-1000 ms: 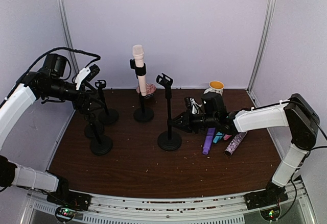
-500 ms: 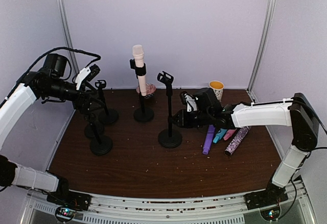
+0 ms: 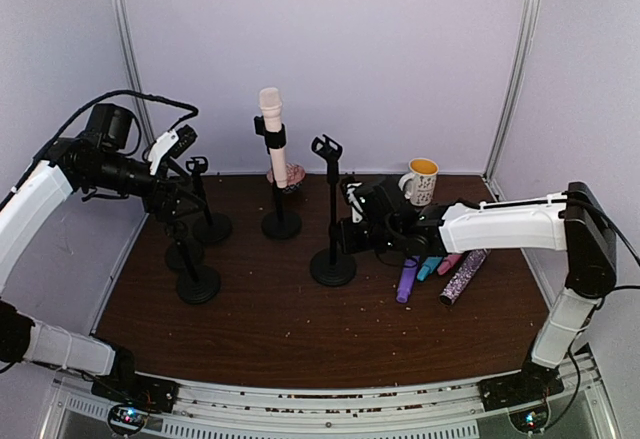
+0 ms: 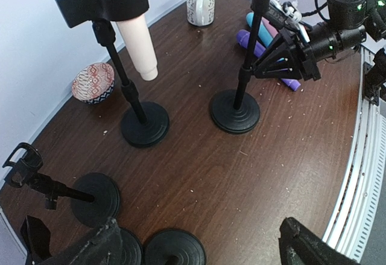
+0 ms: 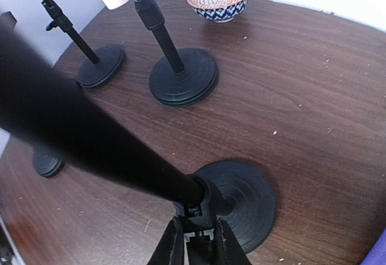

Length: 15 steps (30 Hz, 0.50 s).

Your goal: Remove the microphone from the stand

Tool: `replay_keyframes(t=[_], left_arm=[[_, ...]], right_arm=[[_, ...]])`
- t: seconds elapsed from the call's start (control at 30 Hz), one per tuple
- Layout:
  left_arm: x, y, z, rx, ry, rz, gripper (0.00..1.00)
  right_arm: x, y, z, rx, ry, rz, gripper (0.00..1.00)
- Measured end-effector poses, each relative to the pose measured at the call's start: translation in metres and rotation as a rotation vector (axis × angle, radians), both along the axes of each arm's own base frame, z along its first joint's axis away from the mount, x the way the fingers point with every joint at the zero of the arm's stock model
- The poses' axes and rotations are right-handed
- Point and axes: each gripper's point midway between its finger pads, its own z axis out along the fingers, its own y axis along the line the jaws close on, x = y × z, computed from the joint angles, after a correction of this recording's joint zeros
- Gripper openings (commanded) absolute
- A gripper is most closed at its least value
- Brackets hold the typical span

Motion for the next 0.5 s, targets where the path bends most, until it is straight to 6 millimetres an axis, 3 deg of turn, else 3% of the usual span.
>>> replay_keyframes(t=[0.23,0.37,0.5], left_arm=[[0.004,-0.001,-0.001,-0.001,0.013,0.001,0.93],[0.005,-0.002,-0.002,-0.004,0.023,-0.004,0.92],[0.006,-0.004,-0.004,-0.006,0.032,-0.008,0.92]], right_arm=[[0.002,0.001,0.0,-0.138,-0.097,-0.051,0.01],[-0.001,0.002,0.001,-0.191,-0.138,-0.096,0.11],[-0.003,-0.011,0.001,-0.29,-0.18,-0.151,0.26]])
